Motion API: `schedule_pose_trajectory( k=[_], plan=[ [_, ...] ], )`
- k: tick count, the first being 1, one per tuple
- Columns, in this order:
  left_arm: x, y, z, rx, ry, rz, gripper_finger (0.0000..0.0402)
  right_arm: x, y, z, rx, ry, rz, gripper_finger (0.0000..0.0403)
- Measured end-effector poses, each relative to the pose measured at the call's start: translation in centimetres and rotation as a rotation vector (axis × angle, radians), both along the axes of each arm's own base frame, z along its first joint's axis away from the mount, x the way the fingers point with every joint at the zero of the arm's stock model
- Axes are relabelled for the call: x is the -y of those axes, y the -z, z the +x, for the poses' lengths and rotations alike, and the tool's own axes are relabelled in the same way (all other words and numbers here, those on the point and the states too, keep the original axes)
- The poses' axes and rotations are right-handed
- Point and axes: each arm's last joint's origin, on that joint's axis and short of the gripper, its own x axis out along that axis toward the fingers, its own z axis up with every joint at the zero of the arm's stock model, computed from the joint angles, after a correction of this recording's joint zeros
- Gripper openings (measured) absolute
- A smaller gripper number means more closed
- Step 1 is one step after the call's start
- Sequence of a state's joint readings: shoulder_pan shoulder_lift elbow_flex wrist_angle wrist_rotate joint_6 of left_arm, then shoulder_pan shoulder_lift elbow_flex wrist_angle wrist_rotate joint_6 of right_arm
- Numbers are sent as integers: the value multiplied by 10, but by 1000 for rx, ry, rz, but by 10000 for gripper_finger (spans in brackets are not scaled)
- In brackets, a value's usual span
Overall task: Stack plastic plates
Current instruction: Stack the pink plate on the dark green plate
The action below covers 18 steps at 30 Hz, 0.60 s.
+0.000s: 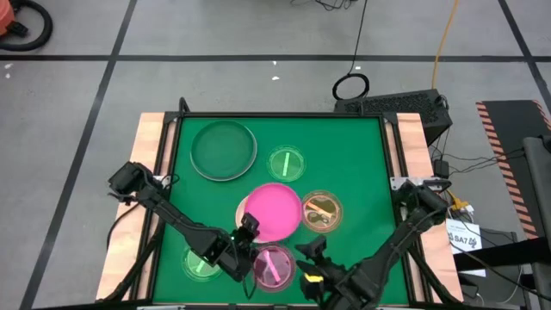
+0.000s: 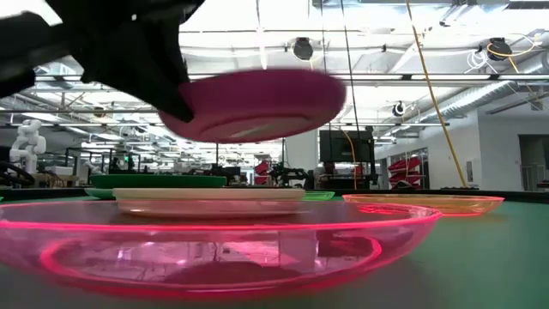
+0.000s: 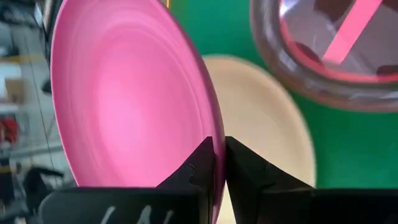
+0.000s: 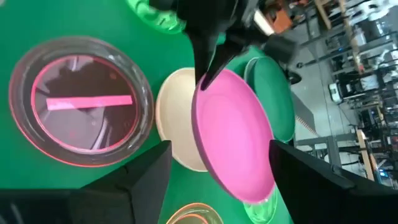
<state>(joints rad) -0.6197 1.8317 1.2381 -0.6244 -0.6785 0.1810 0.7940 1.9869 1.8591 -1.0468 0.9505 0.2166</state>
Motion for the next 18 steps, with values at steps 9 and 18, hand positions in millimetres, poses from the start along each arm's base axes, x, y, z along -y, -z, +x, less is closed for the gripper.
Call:
schedule_pose_trajectory(
  k=[9,18],
  plan=[
    [-26,2,-2,-121,-143,-53,35,-6,-25,-35,80,34,114,258],
    [-64,-52,-21,-84,-217,-141,35,-12,-25,-47,80,36,131,258]
  ],
)
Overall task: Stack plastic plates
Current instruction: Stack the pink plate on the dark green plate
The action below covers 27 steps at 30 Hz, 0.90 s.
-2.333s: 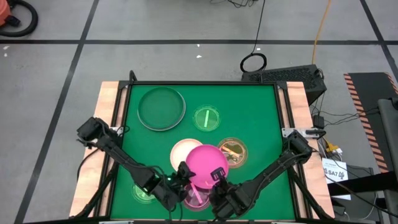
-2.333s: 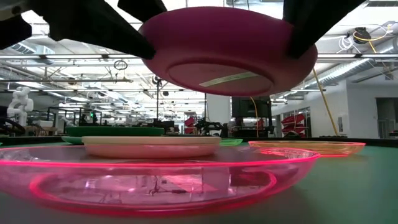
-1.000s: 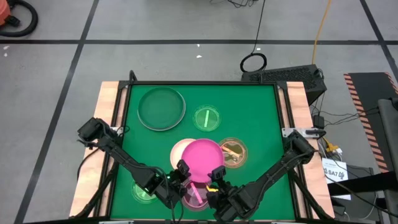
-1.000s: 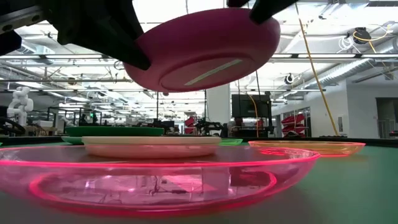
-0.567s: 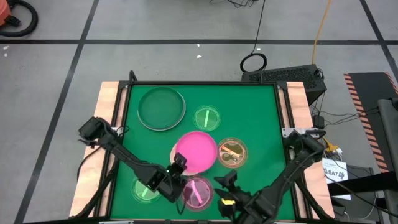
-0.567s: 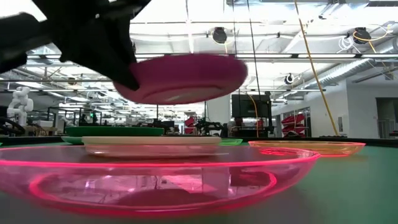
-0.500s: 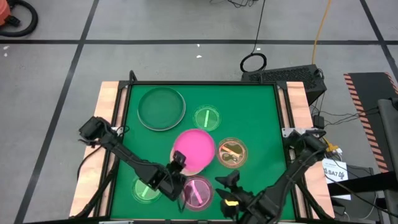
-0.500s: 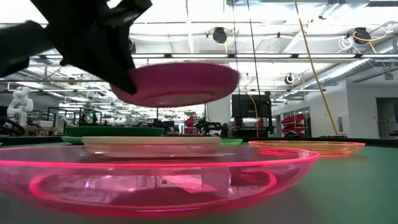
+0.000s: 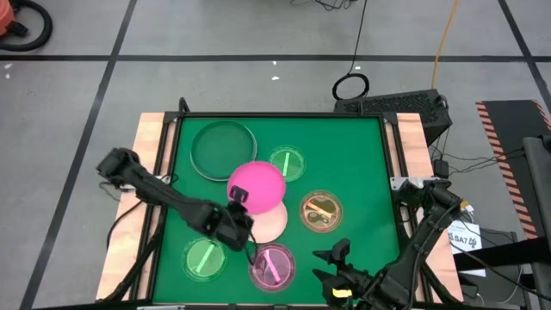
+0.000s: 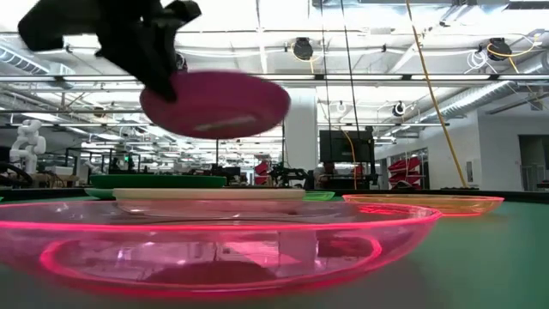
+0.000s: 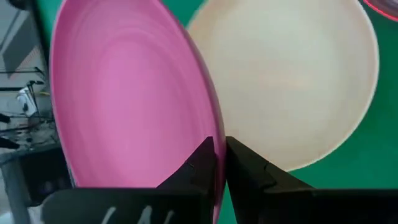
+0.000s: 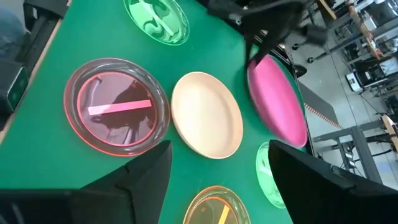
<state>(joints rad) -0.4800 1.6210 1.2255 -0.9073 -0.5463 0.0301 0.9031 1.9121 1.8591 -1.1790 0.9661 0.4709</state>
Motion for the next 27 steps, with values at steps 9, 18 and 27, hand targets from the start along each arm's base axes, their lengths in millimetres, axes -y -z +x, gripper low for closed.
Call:
schedule_pose_trajectory(
  k=[9,18,27],
  plan=[
    [-54,-24,-70,135,-127,-104,35,0,0,0,14,23,29,258],
    [-85,-9,-111,161,-174,-99,35,6,0,6,13,40,23,258],
    [-118,-6,-105,142,-299,-47,35,11,0,12,5,49,9,258]
  ],
)
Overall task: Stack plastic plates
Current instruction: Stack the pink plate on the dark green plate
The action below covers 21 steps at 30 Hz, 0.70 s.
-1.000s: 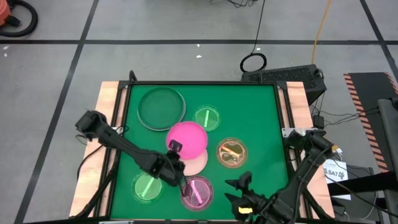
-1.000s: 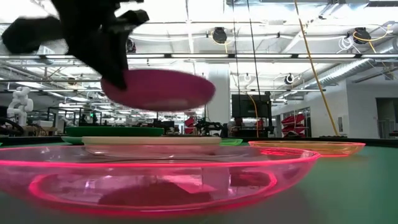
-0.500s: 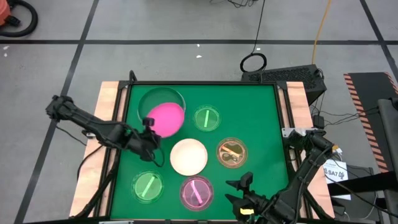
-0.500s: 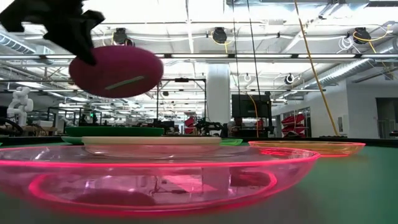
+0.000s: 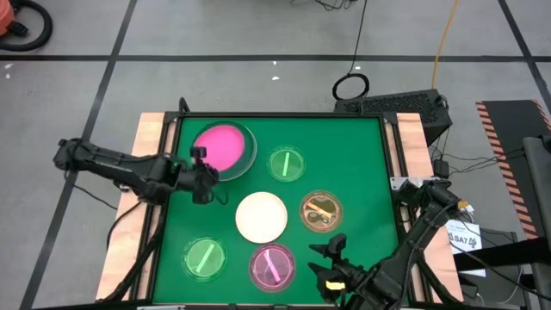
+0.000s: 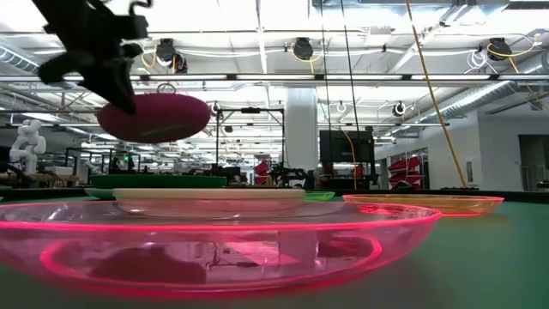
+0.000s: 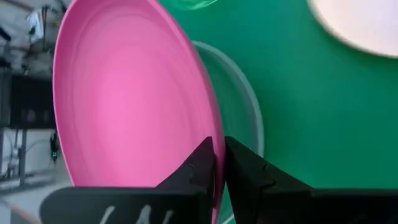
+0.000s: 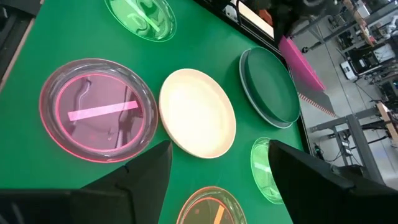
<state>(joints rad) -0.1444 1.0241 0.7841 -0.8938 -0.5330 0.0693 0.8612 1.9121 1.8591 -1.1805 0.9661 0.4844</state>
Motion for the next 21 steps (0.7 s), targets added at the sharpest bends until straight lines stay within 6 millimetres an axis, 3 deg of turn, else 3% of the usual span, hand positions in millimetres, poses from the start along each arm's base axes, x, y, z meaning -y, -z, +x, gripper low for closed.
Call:
schedule_pose_trajectory(
  k=[8,21],
  plan=[
    [-32,5,12,15,-84,-136,35,0,0,0,-8,-9,-13,258],
    [-68,33,32,-76,-192,-242,35,0,0,0,-6,-5,-8,258]
  ],
)
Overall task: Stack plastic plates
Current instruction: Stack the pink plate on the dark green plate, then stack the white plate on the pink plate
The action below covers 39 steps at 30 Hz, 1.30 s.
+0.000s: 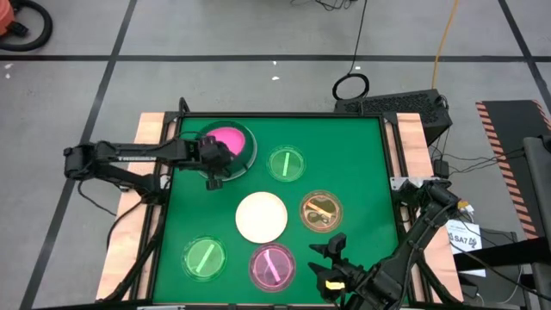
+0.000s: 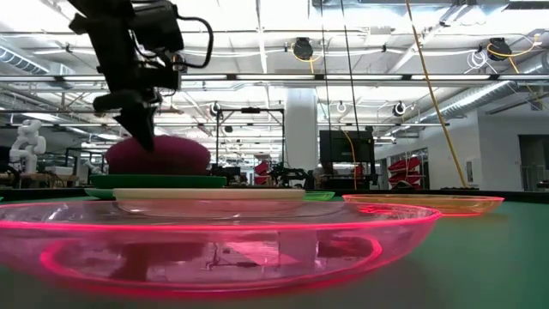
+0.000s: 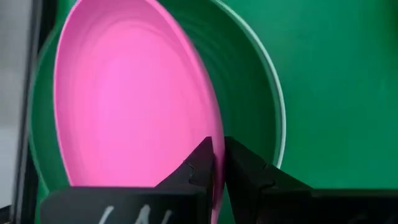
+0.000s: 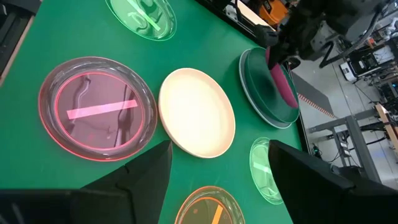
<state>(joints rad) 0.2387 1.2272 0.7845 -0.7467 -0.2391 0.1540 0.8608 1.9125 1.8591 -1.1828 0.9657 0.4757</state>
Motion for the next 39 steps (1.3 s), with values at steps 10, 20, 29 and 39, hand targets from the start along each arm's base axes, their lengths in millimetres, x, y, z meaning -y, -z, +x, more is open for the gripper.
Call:
schedule_pose_trajectory(
  k=[10,20,29,39],
  plan=[
    [-8,18,11,-61,-24,-16,35,0,0,0,8,8,14,258],
    [-10,20,18,-9,-50,-12,35,0,0,0,8,9,17,258],
    [-11,20,18,2,-84,-1,50,0,0,0,8,9,17,258],
    [-12,19,20,25,-126,19,143,0,0,0,8,9,17,258]
  ],
)
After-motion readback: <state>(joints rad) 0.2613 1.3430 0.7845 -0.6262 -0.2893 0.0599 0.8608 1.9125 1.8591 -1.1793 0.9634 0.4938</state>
